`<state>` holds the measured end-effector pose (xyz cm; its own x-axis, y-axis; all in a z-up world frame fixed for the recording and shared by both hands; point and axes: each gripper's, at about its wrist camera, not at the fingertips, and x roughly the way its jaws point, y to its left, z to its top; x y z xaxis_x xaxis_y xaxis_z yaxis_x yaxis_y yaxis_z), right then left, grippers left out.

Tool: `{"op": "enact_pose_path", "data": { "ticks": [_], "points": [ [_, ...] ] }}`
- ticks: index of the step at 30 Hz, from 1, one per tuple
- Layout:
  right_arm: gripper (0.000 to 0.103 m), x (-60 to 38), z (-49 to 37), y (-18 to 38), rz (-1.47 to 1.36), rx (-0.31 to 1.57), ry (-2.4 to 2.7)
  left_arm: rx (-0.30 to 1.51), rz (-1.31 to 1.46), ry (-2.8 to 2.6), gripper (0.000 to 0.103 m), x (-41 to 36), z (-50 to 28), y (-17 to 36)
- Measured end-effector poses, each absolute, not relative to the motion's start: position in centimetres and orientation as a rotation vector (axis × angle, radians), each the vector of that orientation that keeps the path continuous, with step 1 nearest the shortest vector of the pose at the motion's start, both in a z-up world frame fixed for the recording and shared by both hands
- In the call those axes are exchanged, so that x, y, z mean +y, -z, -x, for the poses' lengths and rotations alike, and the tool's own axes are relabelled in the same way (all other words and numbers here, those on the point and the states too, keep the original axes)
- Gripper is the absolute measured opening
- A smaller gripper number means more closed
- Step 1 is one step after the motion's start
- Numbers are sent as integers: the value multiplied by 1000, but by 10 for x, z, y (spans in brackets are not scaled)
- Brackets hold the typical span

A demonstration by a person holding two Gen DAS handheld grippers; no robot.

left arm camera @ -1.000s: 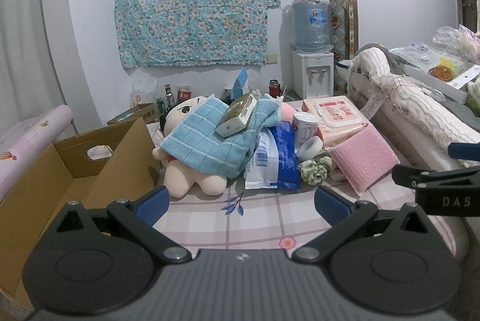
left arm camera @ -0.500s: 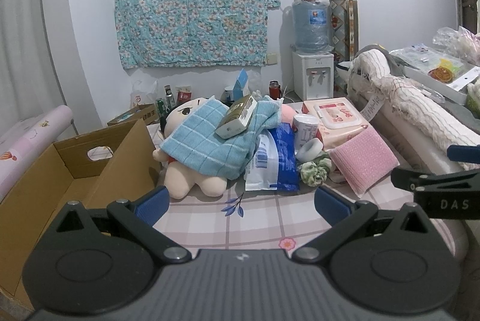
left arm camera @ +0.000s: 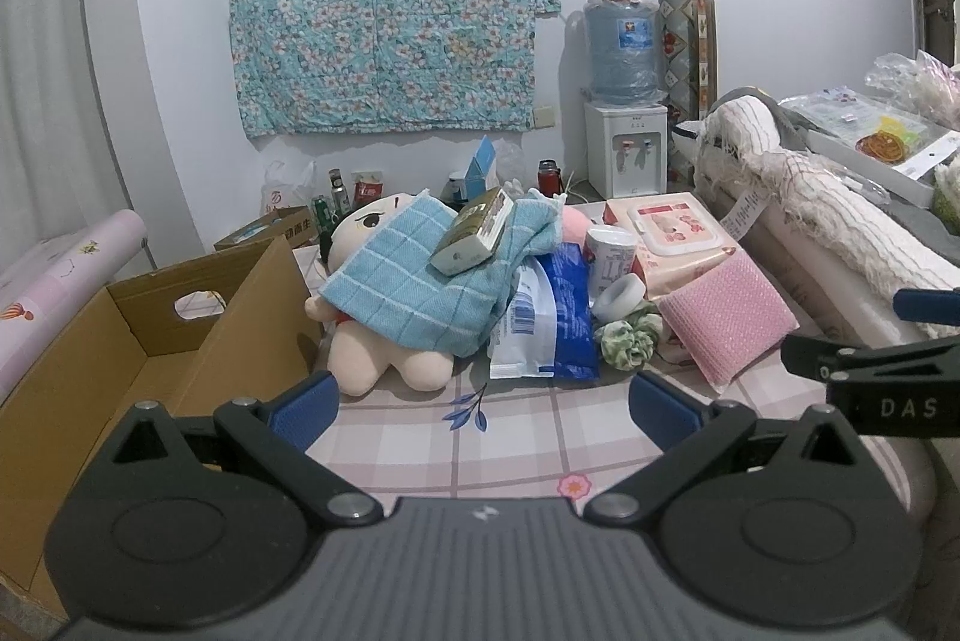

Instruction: Organize soft objects

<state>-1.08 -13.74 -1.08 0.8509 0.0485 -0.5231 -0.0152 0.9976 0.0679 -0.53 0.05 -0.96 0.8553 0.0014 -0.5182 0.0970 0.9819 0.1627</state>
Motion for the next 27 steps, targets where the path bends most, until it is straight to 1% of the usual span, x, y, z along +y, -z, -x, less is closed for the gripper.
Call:
{"op": "enact_pose_path", "data": {
  "ticks": [27],
  "points": [
    [102, -138, 9, 12, -66, 552, -27, 541, -186, 48, 103, 3, 6, 5]
  ]
}}
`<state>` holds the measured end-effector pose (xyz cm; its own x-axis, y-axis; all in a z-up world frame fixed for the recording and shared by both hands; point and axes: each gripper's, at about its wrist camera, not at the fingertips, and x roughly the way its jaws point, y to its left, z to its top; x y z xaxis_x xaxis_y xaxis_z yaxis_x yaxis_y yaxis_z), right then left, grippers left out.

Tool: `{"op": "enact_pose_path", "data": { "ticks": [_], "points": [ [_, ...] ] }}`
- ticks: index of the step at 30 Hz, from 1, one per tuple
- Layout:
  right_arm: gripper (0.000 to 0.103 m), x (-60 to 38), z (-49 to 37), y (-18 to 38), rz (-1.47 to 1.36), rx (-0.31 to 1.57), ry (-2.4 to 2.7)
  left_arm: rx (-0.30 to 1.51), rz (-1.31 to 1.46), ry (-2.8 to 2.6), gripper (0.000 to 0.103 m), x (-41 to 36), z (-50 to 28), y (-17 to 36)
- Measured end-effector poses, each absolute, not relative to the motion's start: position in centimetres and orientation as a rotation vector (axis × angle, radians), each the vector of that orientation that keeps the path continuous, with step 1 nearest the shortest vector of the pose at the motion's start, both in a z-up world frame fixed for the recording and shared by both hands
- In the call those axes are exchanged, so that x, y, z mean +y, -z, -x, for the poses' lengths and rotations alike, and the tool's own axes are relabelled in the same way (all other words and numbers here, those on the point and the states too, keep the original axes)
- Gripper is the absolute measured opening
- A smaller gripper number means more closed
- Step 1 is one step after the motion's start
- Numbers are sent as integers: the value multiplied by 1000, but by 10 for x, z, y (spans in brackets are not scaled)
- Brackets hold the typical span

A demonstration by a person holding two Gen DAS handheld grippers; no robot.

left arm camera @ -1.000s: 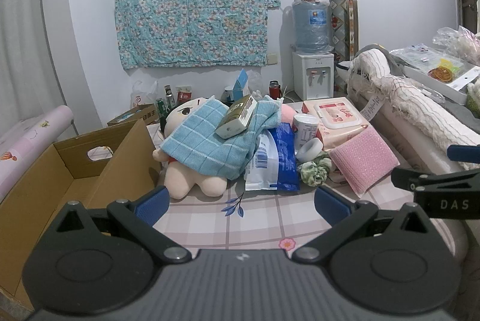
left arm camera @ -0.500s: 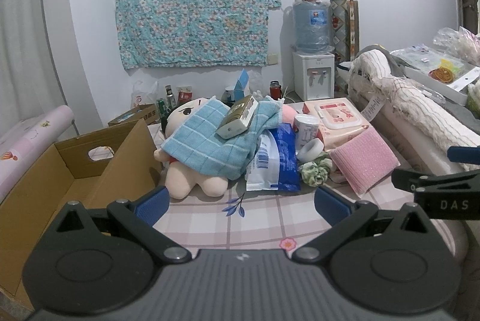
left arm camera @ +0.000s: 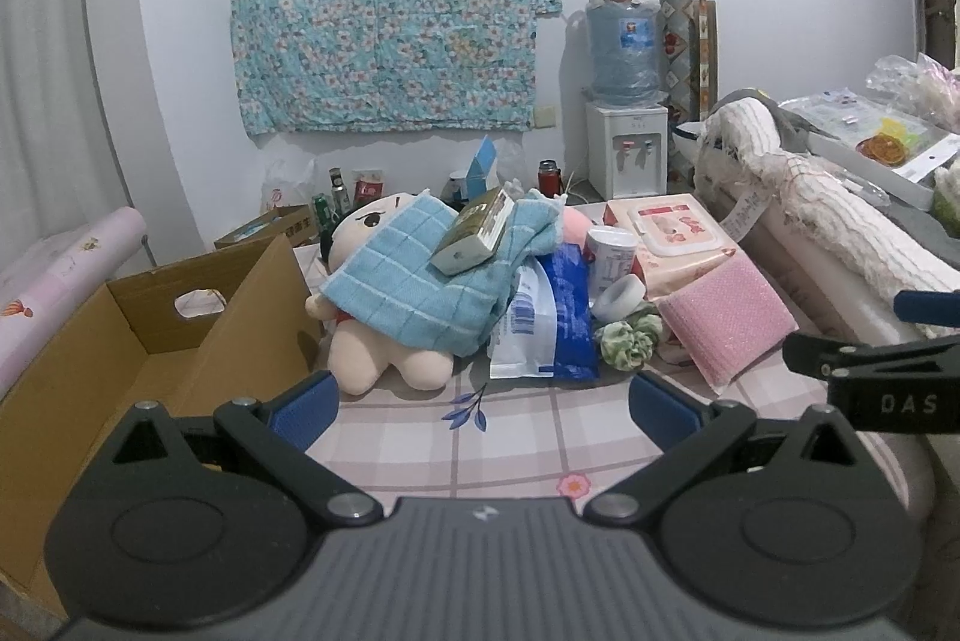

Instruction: Organize soft objects

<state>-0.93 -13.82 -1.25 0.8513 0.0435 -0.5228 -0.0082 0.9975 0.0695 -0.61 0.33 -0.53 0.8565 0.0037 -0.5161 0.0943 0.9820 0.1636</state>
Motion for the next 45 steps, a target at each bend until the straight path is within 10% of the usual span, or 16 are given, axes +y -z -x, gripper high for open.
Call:
{"op": "enact_pose_path", "data": {
  "ticks": [45],
  "points": [
    [102, -138, 11, 13, -62, 551, -27, 542, -187, 47, 103, 0, 6, 7]
  ]
}}
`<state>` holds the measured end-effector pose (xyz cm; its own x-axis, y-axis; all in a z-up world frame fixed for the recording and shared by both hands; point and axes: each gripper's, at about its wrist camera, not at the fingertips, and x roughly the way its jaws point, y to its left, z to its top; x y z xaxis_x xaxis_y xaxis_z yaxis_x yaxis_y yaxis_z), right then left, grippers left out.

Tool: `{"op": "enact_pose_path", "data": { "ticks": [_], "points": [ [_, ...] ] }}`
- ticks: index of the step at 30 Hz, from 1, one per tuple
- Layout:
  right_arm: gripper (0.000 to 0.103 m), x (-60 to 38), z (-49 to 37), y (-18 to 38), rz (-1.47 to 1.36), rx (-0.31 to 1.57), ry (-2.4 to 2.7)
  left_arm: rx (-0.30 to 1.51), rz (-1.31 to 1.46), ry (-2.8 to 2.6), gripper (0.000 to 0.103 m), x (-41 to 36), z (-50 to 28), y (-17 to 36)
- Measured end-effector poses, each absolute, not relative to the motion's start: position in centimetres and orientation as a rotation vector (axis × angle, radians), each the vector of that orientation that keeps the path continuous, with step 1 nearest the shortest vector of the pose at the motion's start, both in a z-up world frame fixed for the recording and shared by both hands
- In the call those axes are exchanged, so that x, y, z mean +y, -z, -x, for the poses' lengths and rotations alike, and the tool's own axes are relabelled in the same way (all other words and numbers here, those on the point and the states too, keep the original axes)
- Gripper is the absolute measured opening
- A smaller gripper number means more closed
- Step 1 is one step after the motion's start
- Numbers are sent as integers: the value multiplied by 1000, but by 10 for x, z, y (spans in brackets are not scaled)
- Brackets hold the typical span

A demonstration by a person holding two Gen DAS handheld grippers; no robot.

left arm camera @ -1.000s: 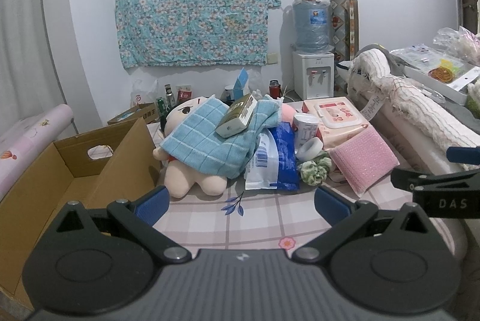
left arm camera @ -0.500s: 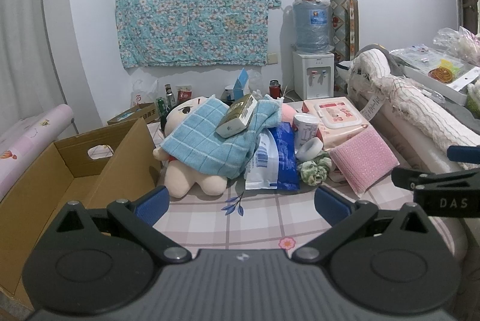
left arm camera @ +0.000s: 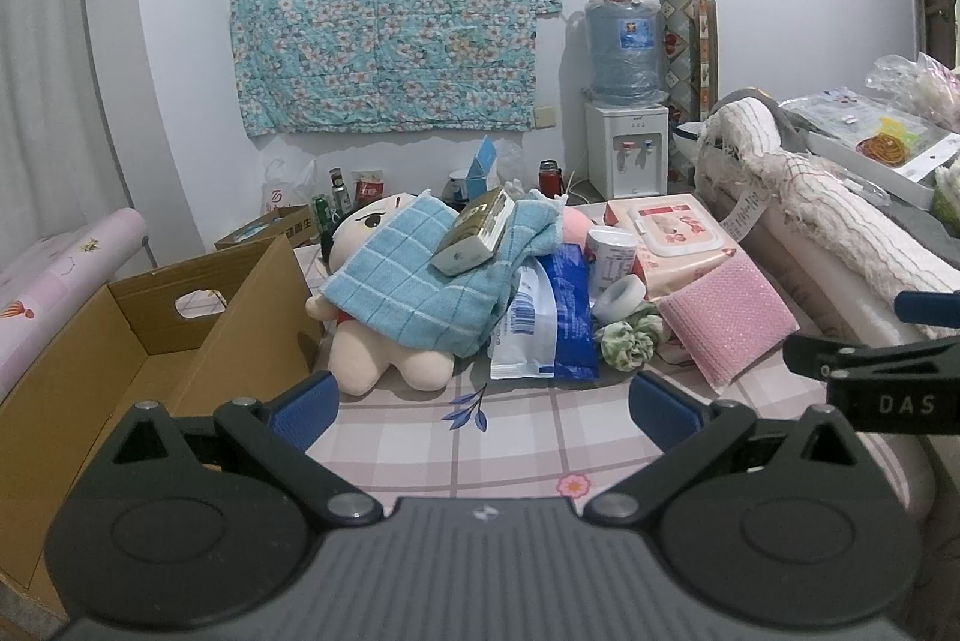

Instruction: Organize soft objects

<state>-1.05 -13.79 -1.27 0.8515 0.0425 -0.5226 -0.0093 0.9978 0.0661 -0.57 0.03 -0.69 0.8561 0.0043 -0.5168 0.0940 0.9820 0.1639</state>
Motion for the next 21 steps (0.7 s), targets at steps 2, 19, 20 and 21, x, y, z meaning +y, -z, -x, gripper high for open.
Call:
{"op": "enact_pose_path", "data": {
  "ticks": [2, 19, 20, 21],
  "points": [
    [102, -138, 10, 12, -62, 551, -27, 542, -187, 47, 103, 0, 6, 7],
    [102, -139, 10, 13, -60, 549, -25, 543, -185, 46, 103, 0, 6, 7],
    [102, -138, 10, 14, -60, 551, -22, 542, -185, 46, 103, 0, 6, 7],
    [102, -139, 9, 15, -63, 554, -22, 542, -185, 45, 103, 0, 5, 7]
  ]
}}
